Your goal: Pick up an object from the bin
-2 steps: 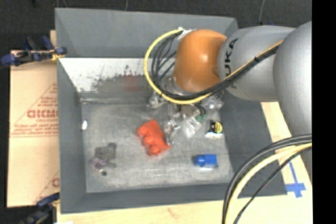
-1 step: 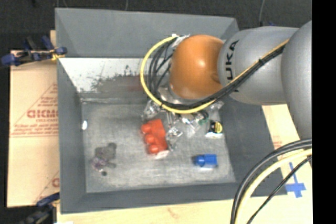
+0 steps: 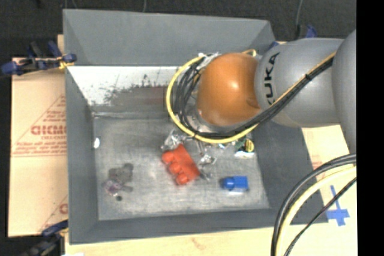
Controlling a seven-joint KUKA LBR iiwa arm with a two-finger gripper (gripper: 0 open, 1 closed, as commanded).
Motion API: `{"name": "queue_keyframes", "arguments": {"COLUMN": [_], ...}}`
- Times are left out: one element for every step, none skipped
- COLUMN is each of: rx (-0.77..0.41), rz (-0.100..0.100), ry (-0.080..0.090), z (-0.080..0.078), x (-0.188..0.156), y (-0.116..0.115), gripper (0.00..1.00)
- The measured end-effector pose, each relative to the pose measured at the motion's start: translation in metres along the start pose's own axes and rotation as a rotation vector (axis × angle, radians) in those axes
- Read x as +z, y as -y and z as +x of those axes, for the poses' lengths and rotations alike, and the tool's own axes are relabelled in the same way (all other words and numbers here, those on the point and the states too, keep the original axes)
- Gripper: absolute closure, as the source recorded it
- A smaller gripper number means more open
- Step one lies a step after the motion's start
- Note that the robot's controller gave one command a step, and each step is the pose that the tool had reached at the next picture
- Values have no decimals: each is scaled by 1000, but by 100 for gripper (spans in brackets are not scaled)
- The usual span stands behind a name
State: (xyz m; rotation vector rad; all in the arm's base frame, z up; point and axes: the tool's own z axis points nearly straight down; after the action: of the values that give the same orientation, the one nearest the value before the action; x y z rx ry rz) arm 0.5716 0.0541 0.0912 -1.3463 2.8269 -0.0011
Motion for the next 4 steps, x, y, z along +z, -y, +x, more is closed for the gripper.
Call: {"name": "queue_keyframes", "arguments": {"rx": [2,108,173,174], "rz": [11,10,6,8], "ry": [18,18,8,12], "z": [-5,-4,1,2], "x": [-4,-4,-3,0], "y": [2,1,-2,-2], "gripper": [100,100,100,0]}}
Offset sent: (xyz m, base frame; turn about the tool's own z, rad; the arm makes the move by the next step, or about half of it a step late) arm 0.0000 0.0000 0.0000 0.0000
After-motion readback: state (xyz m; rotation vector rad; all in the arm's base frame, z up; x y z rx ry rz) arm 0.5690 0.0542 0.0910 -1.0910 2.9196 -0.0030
